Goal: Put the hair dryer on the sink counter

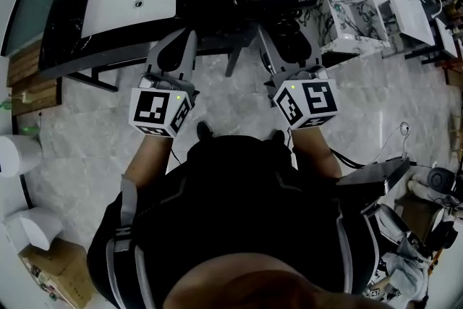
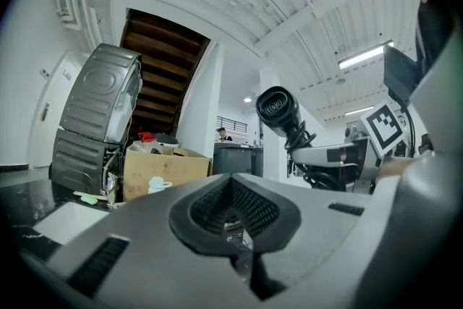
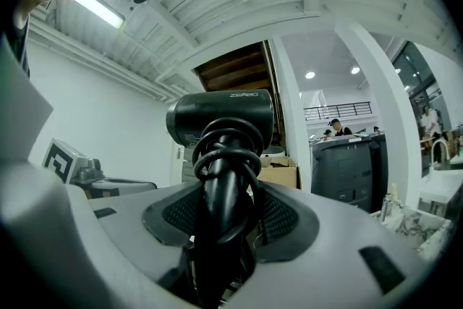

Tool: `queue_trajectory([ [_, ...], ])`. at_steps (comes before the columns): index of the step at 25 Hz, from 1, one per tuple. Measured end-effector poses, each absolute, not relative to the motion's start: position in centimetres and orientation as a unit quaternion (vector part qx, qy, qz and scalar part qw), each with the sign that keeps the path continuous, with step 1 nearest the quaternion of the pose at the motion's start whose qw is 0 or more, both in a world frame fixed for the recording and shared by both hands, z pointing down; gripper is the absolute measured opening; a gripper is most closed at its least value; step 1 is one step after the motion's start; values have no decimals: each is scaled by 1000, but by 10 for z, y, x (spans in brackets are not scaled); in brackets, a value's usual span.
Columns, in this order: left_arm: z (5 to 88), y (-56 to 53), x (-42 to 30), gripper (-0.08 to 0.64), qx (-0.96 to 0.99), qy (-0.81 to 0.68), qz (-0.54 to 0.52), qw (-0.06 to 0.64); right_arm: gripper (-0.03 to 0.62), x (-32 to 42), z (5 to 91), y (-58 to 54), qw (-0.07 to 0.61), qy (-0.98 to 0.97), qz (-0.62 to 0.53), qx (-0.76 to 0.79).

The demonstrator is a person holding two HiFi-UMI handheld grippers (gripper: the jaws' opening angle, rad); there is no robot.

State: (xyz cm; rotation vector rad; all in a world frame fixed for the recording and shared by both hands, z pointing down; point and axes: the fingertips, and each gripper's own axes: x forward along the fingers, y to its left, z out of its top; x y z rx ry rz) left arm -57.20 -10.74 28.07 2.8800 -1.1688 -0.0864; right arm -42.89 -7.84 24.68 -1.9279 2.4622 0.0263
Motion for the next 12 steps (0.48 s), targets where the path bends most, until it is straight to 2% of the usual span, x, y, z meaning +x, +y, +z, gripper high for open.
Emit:
queue_trajectory([
  [12, 275, -73, -439, 2, 916, -400, -28, 9, 224, -294, 248, -38, 8, 804, 13, -594],
])
